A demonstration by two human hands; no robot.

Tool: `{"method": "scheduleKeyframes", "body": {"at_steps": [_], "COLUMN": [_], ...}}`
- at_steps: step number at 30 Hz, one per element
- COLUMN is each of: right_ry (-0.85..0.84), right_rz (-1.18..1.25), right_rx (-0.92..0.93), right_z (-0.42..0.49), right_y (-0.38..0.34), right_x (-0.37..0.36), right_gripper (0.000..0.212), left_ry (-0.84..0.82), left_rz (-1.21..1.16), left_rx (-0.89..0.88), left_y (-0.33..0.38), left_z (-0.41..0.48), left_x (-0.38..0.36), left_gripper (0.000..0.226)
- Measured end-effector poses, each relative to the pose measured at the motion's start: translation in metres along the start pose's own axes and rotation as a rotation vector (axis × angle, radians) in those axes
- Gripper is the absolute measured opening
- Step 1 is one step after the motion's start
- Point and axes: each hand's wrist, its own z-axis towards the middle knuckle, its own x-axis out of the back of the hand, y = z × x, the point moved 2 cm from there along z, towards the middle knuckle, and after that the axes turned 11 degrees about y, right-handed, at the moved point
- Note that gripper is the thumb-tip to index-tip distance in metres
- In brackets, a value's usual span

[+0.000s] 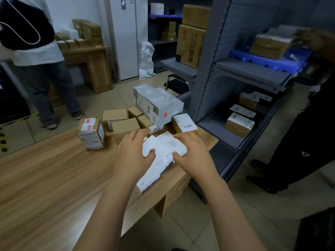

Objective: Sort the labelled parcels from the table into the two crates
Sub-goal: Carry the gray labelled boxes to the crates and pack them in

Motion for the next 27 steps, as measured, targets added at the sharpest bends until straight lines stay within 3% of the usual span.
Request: {"method": "scheduleKeyframes", "body": {"at_steps": [10, 17, 27], "right_ry": [-0.054, -0.158, -0.483], "right_rz": [0.058, 0.111, 0.260], "right_rx": [0.053, 0.087, 0.024], "right_z": [0.139, 0.249, 0.316], "right_y": [0.059, 0.106, 0.140], "right_x": [-0.038, -0.067, -0.127], "right_gripper": [0.047, 0.049, 0.087], "left_ry": [0.024, 0.025, -0.071], "left_rz": [0.050, 0.110, 0.082], "left_rx": [0.059, 0.218, 0.422], "left_y": [0.007, -0.002, -0.034], "left_z": [0.112, 0.188, 0.219], "left_x": [-0.081, -0.141, -0.196], "left_gripper": [0.060, 0.068, 0.106]}}
